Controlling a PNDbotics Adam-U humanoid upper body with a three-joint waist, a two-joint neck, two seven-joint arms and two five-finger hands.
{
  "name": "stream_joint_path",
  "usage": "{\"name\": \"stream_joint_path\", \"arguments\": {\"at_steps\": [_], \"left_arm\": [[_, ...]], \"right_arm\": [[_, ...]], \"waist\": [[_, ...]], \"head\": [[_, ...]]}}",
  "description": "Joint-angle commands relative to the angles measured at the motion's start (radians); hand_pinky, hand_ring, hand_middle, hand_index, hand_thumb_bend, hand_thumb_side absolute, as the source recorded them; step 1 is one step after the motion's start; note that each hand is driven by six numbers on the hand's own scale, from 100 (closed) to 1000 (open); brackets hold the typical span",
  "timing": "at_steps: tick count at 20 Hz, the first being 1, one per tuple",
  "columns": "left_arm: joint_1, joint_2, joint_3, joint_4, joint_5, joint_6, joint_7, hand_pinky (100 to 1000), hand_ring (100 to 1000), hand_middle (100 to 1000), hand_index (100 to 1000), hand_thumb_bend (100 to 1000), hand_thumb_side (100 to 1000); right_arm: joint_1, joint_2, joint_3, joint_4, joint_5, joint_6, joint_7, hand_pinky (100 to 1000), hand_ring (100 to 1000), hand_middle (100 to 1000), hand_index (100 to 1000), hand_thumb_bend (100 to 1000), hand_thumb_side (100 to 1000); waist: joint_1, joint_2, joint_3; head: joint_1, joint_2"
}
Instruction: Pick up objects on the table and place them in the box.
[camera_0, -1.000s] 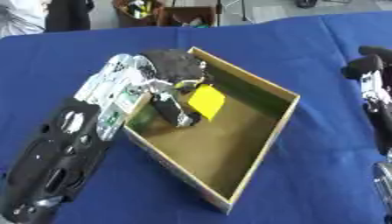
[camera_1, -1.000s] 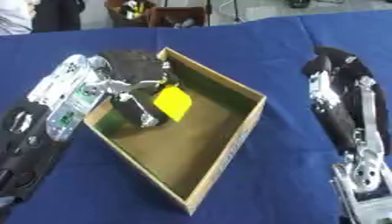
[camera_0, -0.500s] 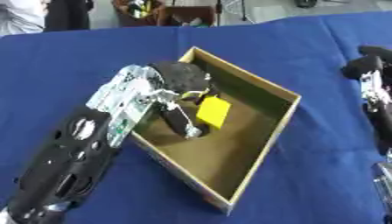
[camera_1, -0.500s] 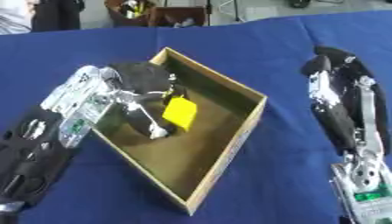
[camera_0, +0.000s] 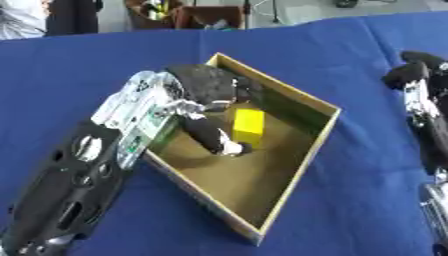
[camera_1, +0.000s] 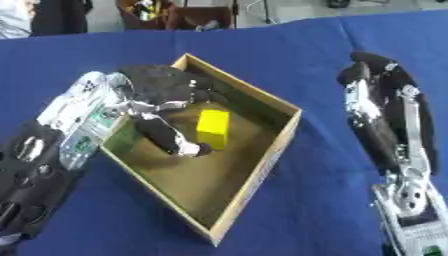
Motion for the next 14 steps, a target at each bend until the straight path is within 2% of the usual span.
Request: {"name": "stream_joint_path", "arguments": {"at_steps": [1, 2, 4, 5, 6, 8, 9, 10, 11, 13, 14], "left_arm": [[-0.011, 0.008, 0.018, -0.016, -0.021, -0.058, -0.037, 891, 963, 1000, 1000, 426, 1000], [-0.009, 0.008, 0.021, -0.02, -0.015, -0.057, -0.026, 869, 948, 1000, 1000, 315, 1000], [-0.006, 0.01, 0.032, -0.043, 0.004, -0.047, 0.0, 856, 938, 1000, 1000, 220, 1000], [-0.004, 0.009, 0.042, -0.059, 0.016, -0.038, 0.014, 825, 917, 970, 1000, 100, 1000], [-0.002, 0.007, 0.057, -0.079, 0.029, -0.027, 0.028, 806, 905, 951, 1000, 100, 1000], [0.005, -0.001, 0.091, -0.122, 0.057, -0.003, 0.056, 722, 843, 847, 1000, 100, 969], [0.007, -0.005, 0.111, -0.144, 0.07, 0.01, 0.069, 713, 837, 838, 1000, 100, 958], [0.012, -0.009, 0.132, -0.166, 0.084, 0.023, 0.083, 633, 783, 776, 968, 100, 868], [0.022, -0.02, 0.154, -0.188, 0.097, 0.037, 0.097, 599, 763, 757, 958, 100, 846], [0.056, -0.05, 0.204, -0.238, 0.128, 0.068, 0.127, 438, 647, 650, 898, 100, 846], [0.076, -0.067, 0.228, -0.263, 0.143, 0.083, 0.142, 412, 622, 622, 875, 100, 846]], "right_arm": [[-0.009, -0.006, 0.0, -0.01, -0.004, -0.001, 0.001, 706, 637, 569, 752, 100, 585], [-0.008, -0.005, 0.0, -0.01, -0.004, -0.001, 0.002, 707, 637, 569, 752, 100, 585], [-0.008, -0.005, -0.001, -0.01, -0.003, -0.001, 0.001, 707, 637, 569, 752, 100, 584], [-0.008, -0.005, -0.001, -0.01, -0.003, -0.001, 0.001, 707, 636, 569, 752, 100, 584], [-0.008, -0.004, -0.002, -0.01, -0.004, -0.001, 0.0, 706, 636, 569, 752, 100, 584], [-0.008, -0.004, -0.004, -0.01, -0.004, -0.002, -0.002, 706, 636, 569, 752, 100, 584], [-0.007, -0.003, -0.005, -0.01, -0.005, -0.002, -0.004, 706, 636, 569, 752, 100, 584], [-0.007, -0.003, -0.007, -0.01, -0.005, -0.003, -0.005, 706, 635, 569, 752, 100, 583], [-0.007, -0.002, -0.009, -0.01, -0.005, -0.003, -0.007, 706, 635, 569, 752, 100, 583], [-0.008, -0.001, -0.012, -0.01, -0.006, -0.005, -0.011, 705, 635, 569, 752, 100, 583], [-0.009, 0.0, -0.014, -0.01, -0.007, -0.006, -0.014, 705, 634, 569, 752, 100, 583]], "waist": [[-0.006, -0.019, 0.001], [-0.007, -0.019, 0.001], [-0.007, -0.019, 0.002], [-0.008, -0.02, 0.003], [-0.009, -0.02, 0.005], [-0.011, -0.021, 0.008], [-0.012, -0.022, 0.011], [-0.014, -0.023, 0.013], [-0.015, -0.023, 0.017], [-0.019, -0.023, 0.023], [-0.021, -0.022, 0.026]], "head": [[-0.001, -0.01], [-0.002, -0.011], [-0.002, -0.012], [-0.003, -0.012], [-0.005, -0.012], [-0.01, -0.01], [-0.013, -0.008], [-0.016, -0.007], [-0.02, -0.006], [-0.026, -0.006], [-0.029, -0.006]]}}
